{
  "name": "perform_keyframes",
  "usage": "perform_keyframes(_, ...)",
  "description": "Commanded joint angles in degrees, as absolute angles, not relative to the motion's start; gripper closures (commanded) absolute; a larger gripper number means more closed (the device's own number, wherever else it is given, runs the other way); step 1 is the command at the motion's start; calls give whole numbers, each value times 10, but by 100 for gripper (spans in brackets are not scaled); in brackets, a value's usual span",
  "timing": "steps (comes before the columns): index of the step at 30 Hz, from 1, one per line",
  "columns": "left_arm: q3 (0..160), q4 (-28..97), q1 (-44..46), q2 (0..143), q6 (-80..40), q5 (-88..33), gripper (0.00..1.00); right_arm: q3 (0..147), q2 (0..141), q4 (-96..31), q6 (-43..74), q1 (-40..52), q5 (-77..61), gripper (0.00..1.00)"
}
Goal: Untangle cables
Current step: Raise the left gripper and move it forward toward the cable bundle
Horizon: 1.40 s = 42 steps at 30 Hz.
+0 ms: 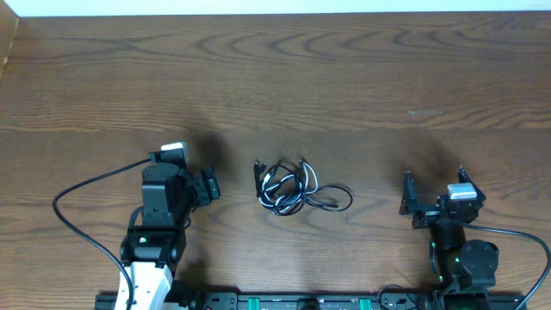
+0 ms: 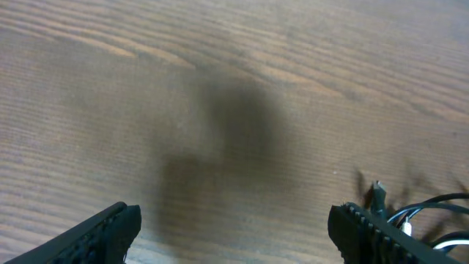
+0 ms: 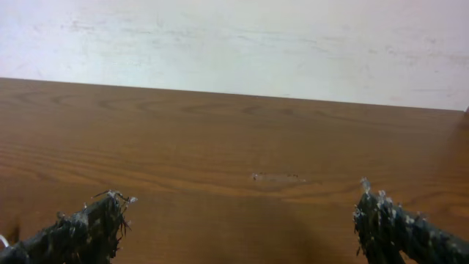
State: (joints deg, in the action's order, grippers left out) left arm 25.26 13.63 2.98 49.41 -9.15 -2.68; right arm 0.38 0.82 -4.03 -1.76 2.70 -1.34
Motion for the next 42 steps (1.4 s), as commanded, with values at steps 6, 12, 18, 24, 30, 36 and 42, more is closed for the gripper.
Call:
perform_keyframes(6, 282, 146, 27, 518, -86, -24, 13, 3, 4, -43, -22, 19, -17, 1)
perform_keyframes(12, 282, 146, 27, 520, -86, -24, 13, 3, 4, -43, -22, 19, -17, 1)
perform_keyframes(18, 282, 146, 27, 522, -86, -24, 13, 3, 4, -43, -22, 19, -17, 1)
perform_keyframes(24, 282, 145, 27, 525, -86, -24, 13, 3, 4, -43, -22, 19, -17, 1)
perform_keyframes(30, 283, 147, 27, 525, -86, -24, 13, 3, 4, -43, -22, 19, -17, 1)
perform_keyframes(36, 292, 162, 27, 528, -86, -24, 13, 3, 4, -43, -22, 19, -17, 1)
perform_keyframes(42, 300, 165, 26, 543, -84, -24, 13, 3, 4, -43, -22, 19, -17, 1)
